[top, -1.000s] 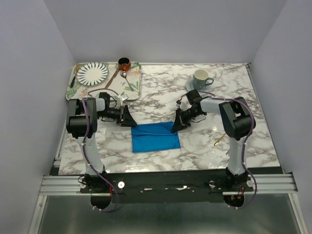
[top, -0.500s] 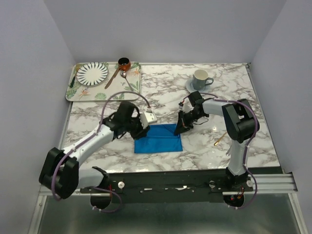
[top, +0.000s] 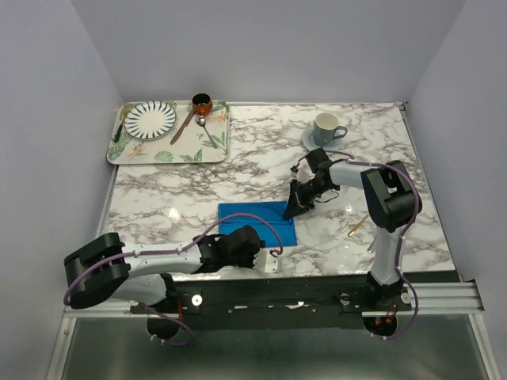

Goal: Fold the napkin into a case and place the utensils inside
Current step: Pick up the 2/3-rectangle-folded napkin from the center of the board.

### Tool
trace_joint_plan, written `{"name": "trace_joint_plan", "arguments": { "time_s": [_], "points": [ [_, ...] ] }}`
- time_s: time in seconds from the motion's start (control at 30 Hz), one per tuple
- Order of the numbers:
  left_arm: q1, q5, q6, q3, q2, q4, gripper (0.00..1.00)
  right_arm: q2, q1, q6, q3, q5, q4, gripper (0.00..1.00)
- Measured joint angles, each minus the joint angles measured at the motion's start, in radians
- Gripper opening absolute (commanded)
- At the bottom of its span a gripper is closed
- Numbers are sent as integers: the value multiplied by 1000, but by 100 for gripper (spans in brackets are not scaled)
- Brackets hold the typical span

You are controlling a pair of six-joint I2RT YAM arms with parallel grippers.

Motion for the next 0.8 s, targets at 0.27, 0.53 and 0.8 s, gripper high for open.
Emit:
{"name": "trace_joint_plan", "arguments": {
  "time_s": [0.27, 0.53, 0.8],
  "points": [
    [-25, -111, 29, 23, 140, 164, 8, 2, 0, -10, 2, 0, -5, 6],
    [39, -40, 7, 84, 145, 54, 0, 2, 0, -35, 2, -3, -8, 6],
    [233, 238, -21, 286, 175, -180, 0, -2, 0, -66, -2, -3, -11, 6]
  ]
}}
